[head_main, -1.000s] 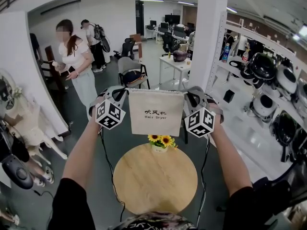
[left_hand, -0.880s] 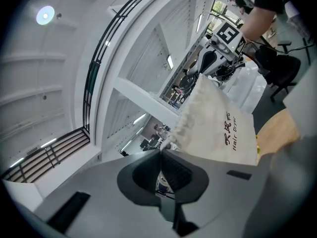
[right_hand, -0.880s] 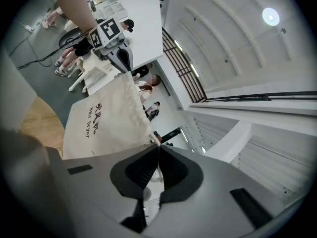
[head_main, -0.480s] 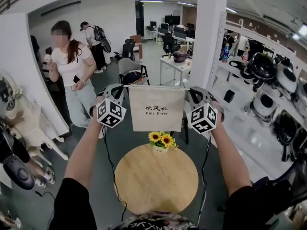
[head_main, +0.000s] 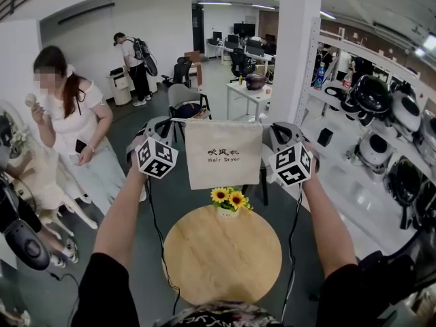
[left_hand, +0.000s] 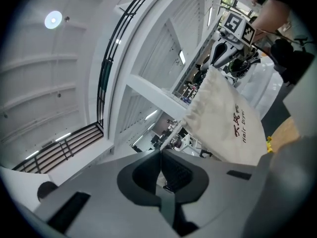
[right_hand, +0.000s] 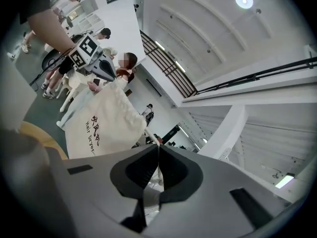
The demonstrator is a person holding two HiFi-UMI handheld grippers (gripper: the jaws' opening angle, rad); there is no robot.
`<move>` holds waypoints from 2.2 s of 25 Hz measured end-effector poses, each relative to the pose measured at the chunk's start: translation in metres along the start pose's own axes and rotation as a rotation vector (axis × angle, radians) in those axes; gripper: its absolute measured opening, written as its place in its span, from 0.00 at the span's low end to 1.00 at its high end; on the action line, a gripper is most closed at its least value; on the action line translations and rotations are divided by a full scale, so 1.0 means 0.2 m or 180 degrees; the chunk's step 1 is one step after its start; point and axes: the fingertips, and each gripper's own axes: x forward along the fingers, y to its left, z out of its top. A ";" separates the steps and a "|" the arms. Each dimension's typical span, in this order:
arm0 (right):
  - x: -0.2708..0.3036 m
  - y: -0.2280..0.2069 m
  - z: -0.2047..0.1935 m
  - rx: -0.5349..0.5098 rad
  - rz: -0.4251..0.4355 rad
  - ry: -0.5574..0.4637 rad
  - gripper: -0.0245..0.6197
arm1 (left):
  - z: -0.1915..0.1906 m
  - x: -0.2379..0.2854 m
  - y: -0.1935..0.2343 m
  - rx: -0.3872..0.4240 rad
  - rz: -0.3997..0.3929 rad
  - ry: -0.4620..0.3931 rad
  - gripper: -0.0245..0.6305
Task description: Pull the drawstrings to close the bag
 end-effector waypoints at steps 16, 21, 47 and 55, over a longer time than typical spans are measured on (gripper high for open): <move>0.00 -0.08 -0.01 0.0417 -0.0010 -0.0028 0.05 | -0.07 0.01 0.09 -0.0008 0.0227 0.0153 0.07; -0.01 -0.12 -0.03 0.0544 -0.0026 -0.0044 0.05 | -0.07 0.02 0.10 -0.0048 0.0244 0.0188 0.07; -0.03 -0.21 -0.12 0.0883 -0.0055 -0.0079 0.05 | -0.09 0.02 0.18 -0.0130 0.0224 0.0269 0.07; -0.02 -0.22 -0.13 0.0908 -0.0027 -0.0087 0.05 | -0.09 0.02 0.19 -0.0192 0.0173 0.0296 0.07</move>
